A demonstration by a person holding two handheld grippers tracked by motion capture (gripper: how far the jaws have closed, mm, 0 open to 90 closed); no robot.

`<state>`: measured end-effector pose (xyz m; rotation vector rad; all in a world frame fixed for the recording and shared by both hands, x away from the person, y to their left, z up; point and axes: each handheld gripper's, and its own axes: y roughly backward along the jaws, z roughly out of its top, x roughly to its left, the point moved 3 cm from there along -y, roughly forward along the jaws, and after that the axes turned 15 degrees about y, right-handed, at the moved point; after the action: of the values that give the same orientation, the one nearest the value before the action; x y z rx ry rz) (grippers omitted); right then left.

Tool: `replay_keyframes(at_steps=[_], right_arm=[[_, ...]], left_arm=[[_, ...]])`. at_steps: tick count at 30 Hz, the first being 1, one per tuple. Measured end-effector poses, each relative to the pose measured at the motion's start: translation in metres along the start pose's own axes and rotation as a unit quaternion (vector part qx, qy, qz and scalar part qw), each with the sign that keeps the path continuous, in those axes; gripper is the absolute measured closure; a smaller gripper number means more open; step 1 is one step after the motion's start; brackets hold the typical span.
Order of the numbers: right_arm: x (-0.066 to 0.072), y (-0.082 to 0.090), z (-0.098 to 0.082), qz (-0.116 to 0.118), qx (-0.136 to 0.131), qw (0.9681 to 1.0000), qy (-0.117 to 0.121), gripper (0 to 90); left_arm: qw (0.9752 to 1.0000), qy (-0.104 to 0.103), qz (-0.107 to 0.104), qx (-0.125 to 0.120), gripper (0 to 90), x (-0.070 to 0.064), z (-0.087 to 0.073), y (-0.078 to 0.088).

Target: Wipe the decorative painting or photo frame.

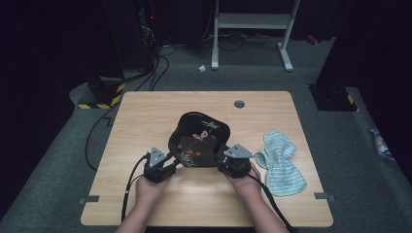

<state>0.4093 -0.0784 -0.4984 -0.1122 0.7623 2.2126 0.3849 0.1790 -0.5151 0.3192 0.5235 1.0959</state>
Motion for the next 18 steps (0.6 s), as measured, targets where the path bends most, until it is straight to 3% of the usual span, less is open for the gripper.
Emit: replay_keyframes(at_steps=[6, 12, 15, 18], right_arm=[[-0.001, 0.003, 0.000, 0.002, 0.000, 1.0000, -0.008, 41.1], [-0.003, 0.013, -0.004, -0.003, -0.009, 0.9998, -0.019, 36.0], [-0.005, 0.021, -0.015, -0.007, 0.002, 0.9996, -0.027, 33.0], [-0.004, 0.026, -0.034, -0.011, 0.027, 0.9993, -0.025, 28.6]], left_arm=[[1.0000, 0.001, 0.000, 0.001, 55.7, 0.002, 0.000, 0.004], [0.9999, 0.001, -0.006, 0.009, 45.8, 0.010, -0.003, 0.015], [0.9996, -0.003, 0.006, 0.026, 42.2, 0.023, -0.008, 0.020], [0.9979, -0.001, 0.032, 0.057, 38.8, 0.036, -0.018, 0.021]])
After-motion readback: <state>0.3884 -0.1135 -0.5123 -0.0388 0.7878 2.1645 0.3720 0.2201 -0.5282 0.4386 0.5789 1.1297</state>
